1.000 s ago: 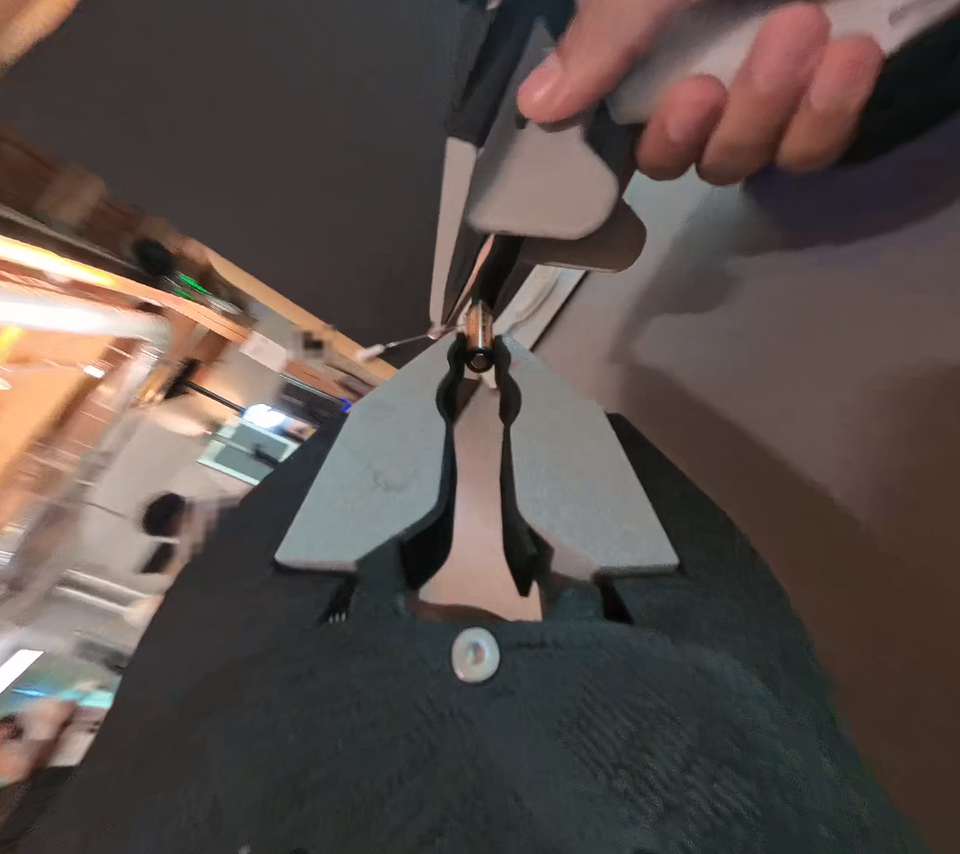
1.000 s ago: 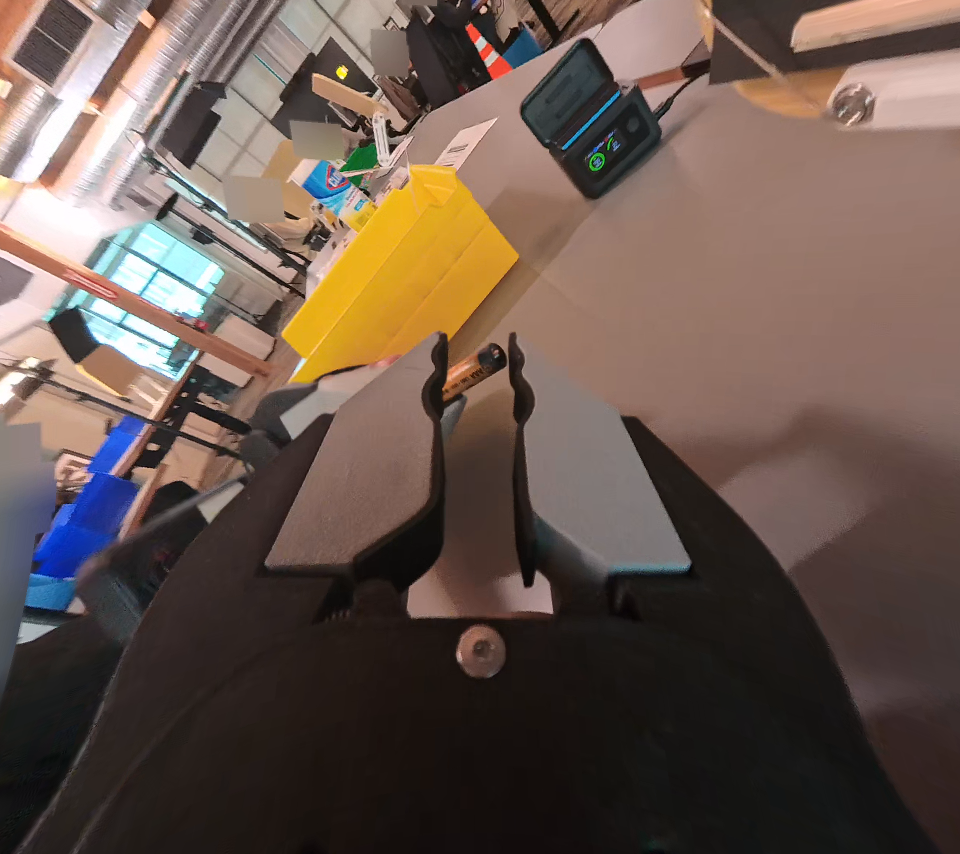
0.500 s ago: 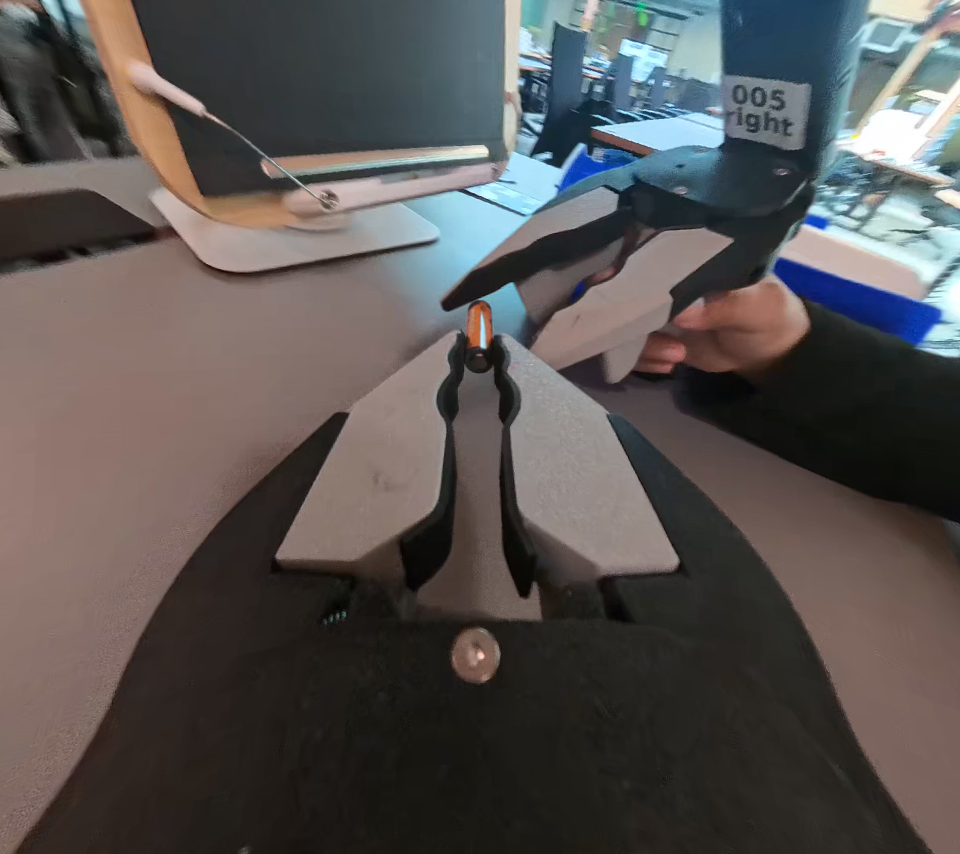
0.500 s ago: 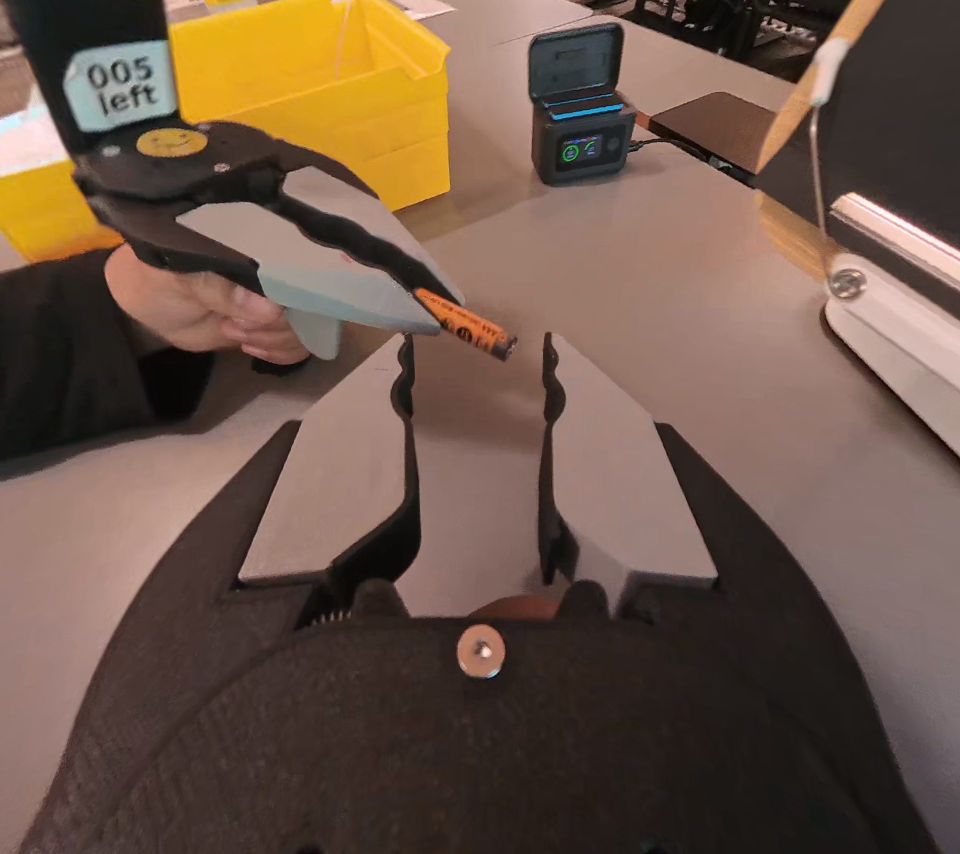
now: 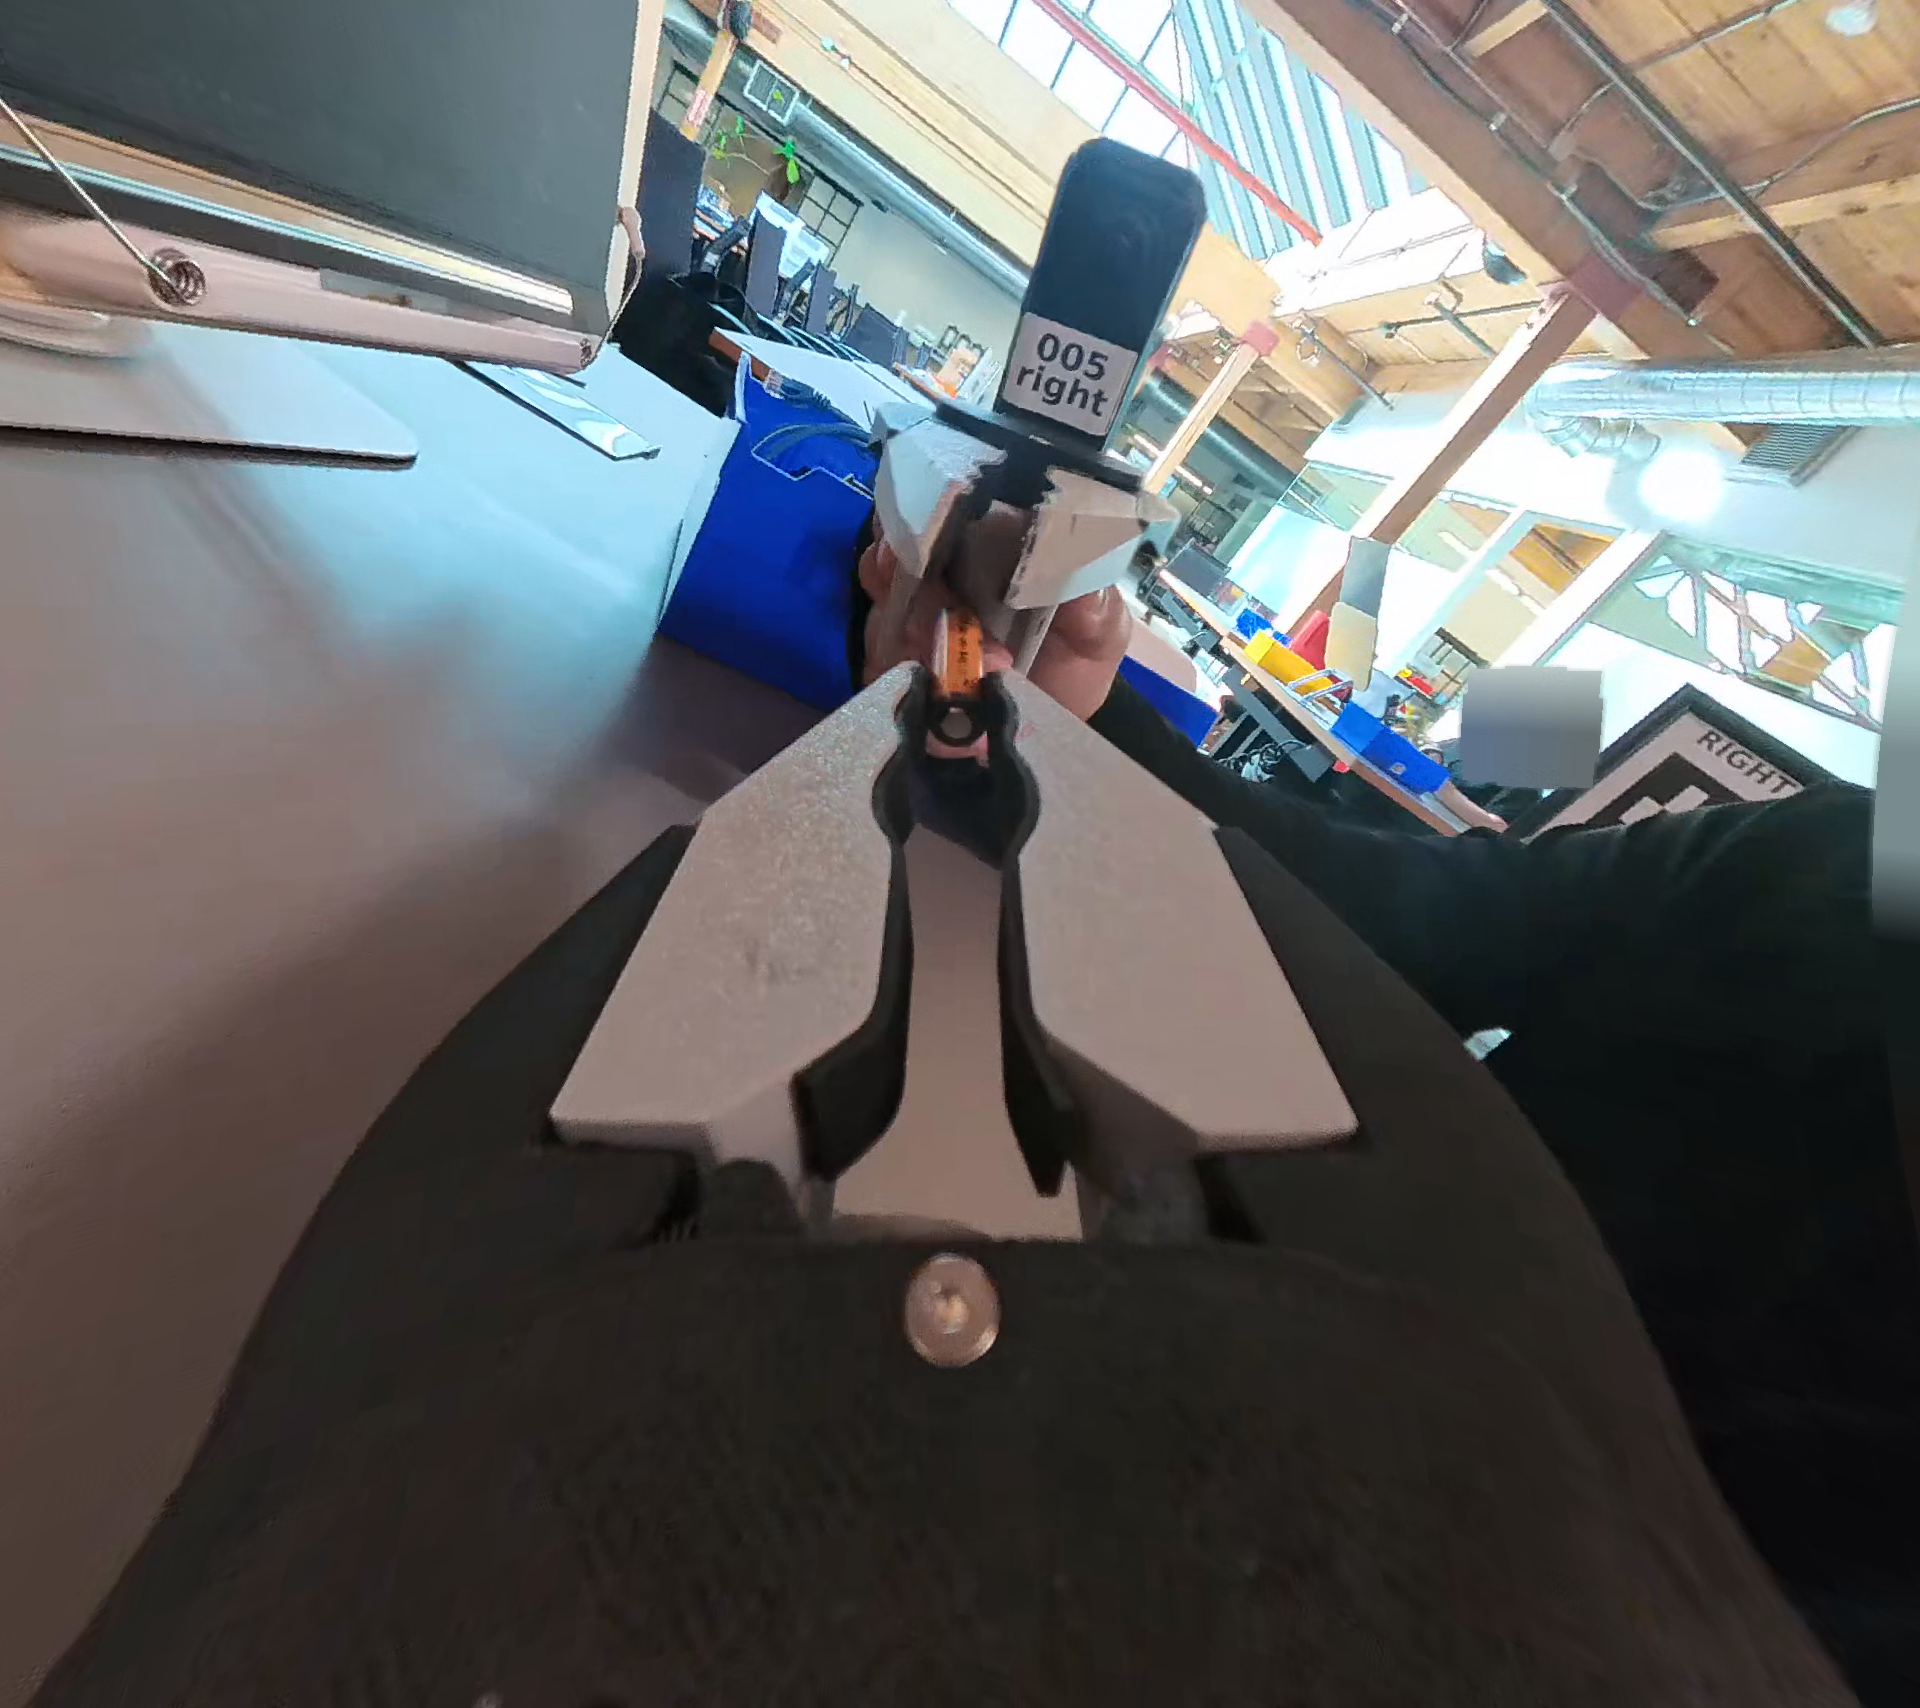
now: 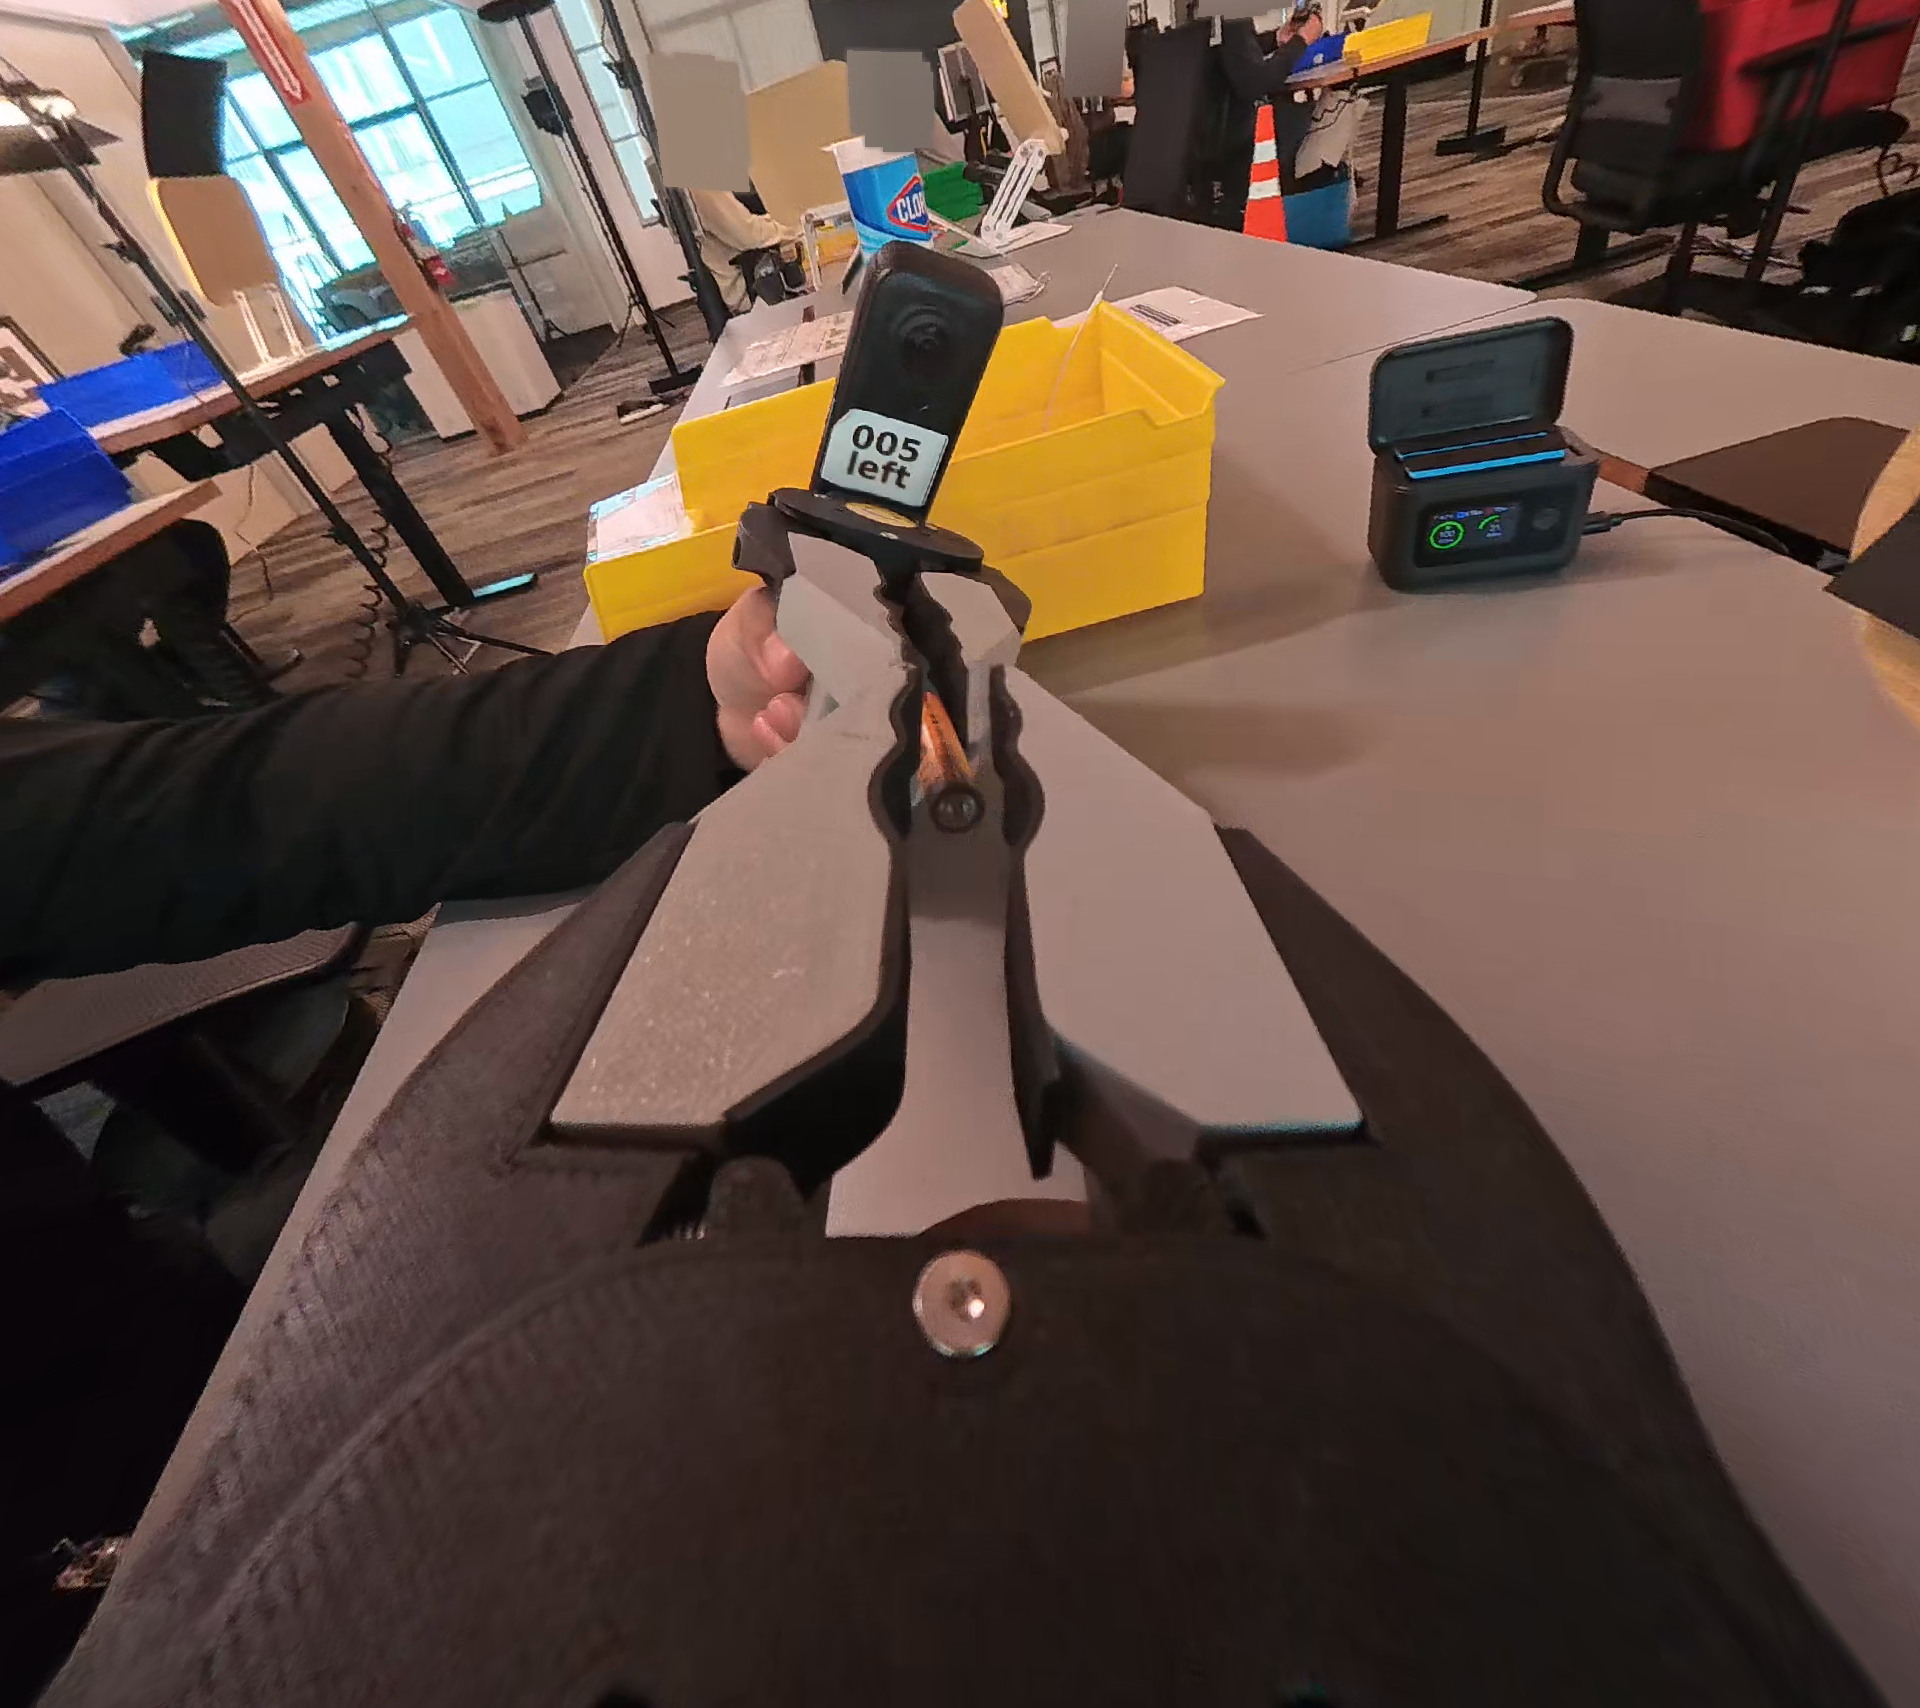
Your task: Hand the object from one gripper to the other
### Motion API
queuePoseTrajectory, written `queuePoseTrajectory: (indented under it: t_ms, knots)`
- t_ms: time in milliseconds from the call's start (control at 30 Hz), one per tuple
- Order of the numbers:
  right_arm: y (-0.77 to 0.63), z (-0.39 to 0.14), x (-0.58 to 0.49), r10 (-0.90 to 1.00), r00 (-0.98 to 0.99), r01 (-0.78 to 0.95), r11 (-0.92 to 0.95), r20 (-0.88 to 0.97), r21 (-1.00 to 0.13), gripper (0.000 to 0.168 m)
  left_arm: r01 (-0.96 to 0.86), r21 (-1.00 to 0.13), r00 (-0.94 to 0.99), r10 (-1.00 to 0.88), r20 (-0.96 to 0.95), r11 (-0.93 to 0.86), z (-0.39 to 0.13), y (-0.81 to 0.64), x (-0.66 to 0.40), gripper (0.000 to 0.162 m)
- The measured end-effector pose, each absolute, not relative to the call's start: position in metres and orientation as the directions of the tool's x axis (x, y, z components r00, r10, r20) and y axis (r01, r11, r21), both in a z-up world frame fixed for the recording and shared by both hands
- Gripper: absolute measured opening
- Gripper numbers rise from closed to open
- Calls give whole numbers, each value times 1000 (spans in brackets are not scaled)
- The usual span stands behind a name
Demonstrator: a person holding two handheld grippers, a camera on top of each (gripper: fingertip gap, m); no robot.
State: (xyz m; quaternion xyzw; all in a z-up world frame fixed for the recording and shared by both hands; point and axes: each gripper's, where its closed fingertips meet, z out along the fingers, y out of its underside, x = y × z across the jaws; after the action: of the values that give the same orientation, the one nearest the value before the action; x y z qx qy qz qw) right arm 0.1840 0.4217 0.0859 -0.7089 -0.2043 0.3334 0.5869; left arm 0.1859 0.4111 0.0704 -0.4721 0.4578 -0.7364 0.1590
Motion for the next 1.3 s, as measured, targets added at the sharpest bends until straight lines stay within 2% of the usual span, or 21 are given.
queuePoseTrajectory:
  t_ms: [233,767,867,1000,1133,1300]
  knots:
    - [421,76,178,700,648,-118,-299,-301,-947,17,-177,-815,-495,-666,558,-551,73,416,186,8]
    - [427,73,179,676,596,-234,-370,-433,-899,13,-159,-788,-482,-649,588,-595,73,423,189,8]
    - [427,75,181,675,567,-279,-383,-472,-881,7,-147,-781,-486,-643,591,-607,75,424,189,8]
    - [426,77,180,693,529,-303,-385,-490,-872,8,-122,-826,-483,-695,533,-550,78,422,187,8]
    - [426,81,181,702,486,-358,-384,-521,-851,8,-113,-812,-489,-680,547,-572,79,422,188,8]
    - [430,87,190,693,487,-422,-346,-531,-838,19,-127,-839,-467,-715,520,-528,71,419,193,8]
